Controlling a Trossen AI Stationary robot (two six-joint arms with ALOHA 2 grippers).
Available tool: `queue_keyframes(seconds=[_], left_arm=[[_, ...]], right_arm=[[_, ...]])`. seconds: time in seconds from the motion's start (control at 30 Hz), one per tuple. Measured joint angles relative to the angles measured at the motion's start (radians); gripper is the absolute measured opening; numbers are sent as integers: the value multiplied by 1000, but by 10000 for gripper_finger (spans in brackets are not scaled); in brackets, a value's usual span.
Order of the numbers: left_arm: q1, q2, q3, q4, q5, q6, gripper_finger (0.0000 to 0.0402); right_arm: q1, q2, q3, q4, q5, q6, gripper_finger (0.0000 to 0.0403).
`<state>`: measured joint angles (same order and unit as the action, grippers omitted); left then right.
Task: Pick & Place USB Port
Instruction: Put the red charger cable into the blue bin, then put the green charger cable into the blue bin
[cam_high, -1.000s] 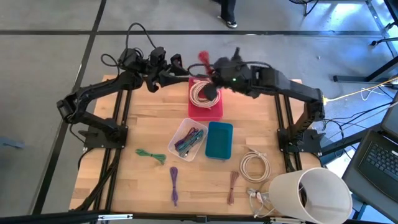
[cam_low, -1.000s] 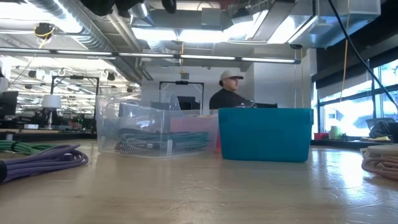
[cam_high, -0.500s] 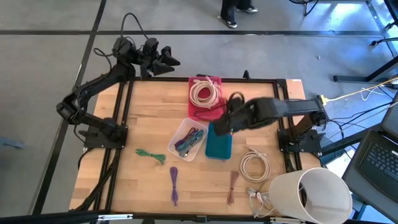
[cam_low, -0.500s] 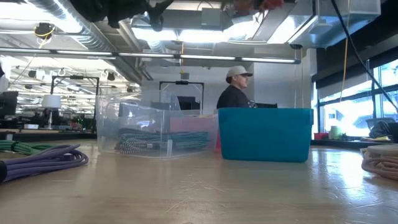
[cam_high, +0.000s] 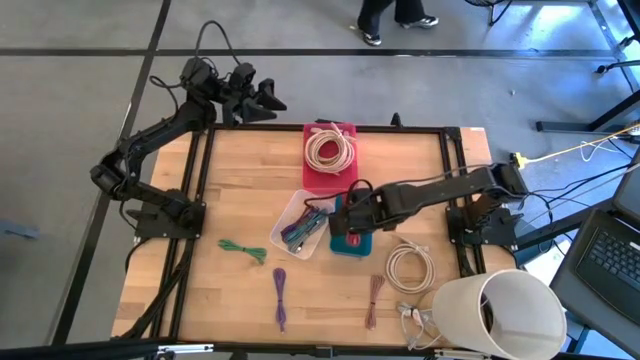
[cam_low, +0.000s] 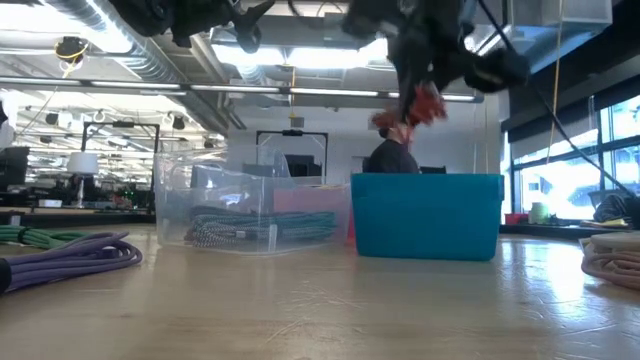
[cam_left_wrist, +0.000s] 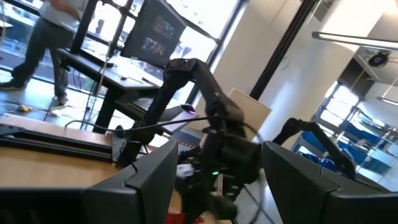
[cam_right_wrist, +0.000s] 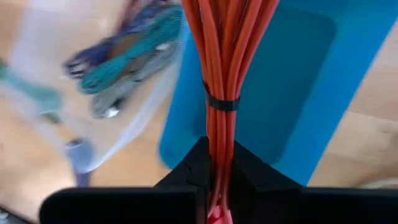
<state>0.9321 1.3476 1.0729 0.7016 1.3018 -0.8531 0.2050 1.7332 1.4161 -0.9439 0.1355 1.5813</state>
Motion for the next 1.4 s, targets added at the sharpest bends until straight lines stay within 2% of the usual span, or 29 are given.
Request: queue_keyframes(seconds=[0.13,0.63,1.03,1.1,1.3,1.4], left_arm=[[0,0,0,0,3,-8,225],[0,0,0,0,27,-8,225],[0,0,0,1,26,-9,225],[0,0,0,1,25,-9,225],[0,1,0,1,24,-16,225],[0,1,0,1,24,-25,225]], right_arm=[[-24,0,-69,46,-55,1,26],[-123,0,-304,325,-140,-56,26],[-156,0,-344,402,-192,-61,26],[-156,0,-344,418,-192,-59,45],[-156,0,-344,420,-193,-58,147],[-157,0,-344,420,-207,-55,180]])
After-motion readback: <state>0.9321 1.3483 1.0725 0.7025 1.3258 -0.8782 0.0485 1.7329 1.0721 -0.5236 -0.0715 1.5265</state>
